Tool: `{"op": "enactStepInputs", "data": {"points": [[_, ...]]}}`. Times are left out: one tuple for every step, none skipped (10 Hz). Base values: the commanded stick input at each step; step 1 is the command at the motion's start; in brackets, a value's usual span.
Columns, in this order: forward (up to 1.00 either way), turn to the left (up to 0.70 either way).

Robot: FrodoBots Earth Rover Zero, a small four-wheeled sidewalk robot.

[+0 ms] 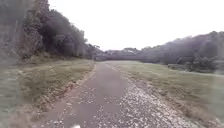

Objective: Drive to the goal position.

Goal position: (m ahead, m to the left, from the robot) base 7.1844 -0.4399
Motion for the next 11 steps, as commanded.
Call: {"op": "enactStepInputs", "data": {"points": [[0.45, 0.0], [0.45, 0.0], [0.45, 0.0], [0.45, 0.0], [0.45, 0.0], [0.45, 0.0], [0.45, 0.0], [0.45, 0.0], [0.45, 0.0], [0.45, 0.0], [0.45, 0.0]]}}
